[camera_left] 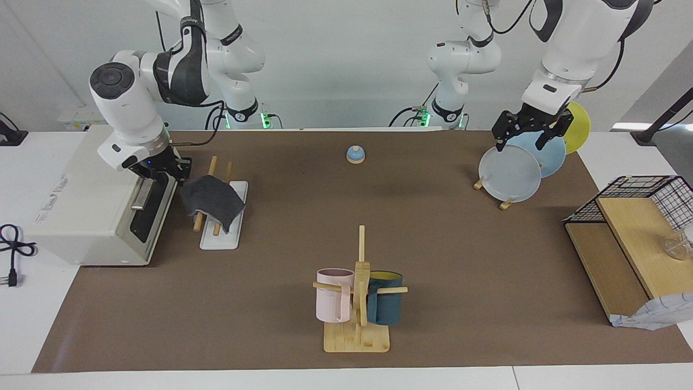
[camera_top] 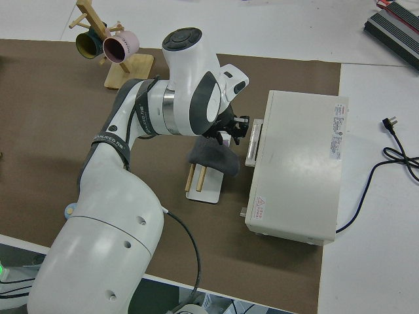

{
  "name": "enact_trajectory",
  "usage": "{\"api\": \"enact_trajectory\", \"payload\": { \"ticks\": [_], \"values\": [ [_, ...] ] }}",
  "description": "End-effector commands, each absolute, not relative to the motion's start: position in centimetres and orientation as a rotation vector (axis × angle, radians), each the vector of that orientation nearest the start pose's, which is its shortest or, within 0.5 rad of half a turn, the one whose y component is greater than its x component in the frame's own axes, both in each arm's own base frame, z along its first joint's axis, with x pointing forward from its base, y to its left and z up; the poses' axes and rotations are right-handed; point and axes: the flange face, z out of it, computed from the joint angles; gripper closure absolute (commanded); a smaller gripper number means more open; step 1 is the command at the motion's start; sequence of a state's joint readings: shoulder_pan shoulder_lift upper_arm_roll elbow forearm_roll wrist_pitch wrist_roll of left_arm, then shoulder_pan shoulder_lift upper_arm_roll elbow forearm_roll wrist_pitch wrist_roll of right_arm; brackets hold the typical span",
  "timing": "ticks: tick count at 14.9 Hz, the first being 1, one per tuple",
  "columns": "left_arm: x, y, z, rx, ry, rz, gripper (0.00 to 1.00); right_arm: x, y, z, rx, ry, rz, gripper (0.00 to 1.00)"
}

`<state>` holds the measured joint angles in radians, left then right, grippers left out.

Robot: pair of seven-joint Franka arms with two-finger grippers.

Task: Fold towel and hang on rack
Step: 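Release the towel and withdraw the right gripper from the rack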

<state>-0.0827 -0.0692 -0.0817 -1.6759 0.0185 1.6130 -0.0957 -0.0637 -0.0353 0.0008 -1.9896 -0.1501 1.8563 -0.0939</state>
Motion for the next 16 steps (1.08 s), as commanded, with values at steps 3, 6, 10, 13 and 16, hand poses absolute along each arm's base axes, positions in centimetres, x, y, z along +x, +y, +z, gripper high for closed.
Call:
{"api": "enact_trajectory", "payload": {
  "ticks": [3,6,10,13,16],
  "values": [
    [52.6,-8.6,62.0,-3.108,0.127,-0.022,0.00,53.7,-3.2,50.1,-3.264,-0.183,0.064,0.00],
    [52.6,-8.5,62.0,-3.109,0.118,-0.025,0.00,54.6,-1.5,53.8,-3.191,-0.140,0.012,0.00],
    [52.7,-7.1,62.0,-3.109,0.080,-0.017,0.00,54.7,-0.3,59.4,-3.158,0.011,0.085,0.00],
    [52.7,-7.1,61.9,-3.109,0.075,-0.017,0.00,52.5,-0.6,60.8,-3.156,0.020,0.148,0.00],
    [52.8,-6.9,61.8,-3.110,0.070,-0.019,0.00,52.2,-0.5,61.1,-3.158,0.022,0.141,0.00]
  ]
}}
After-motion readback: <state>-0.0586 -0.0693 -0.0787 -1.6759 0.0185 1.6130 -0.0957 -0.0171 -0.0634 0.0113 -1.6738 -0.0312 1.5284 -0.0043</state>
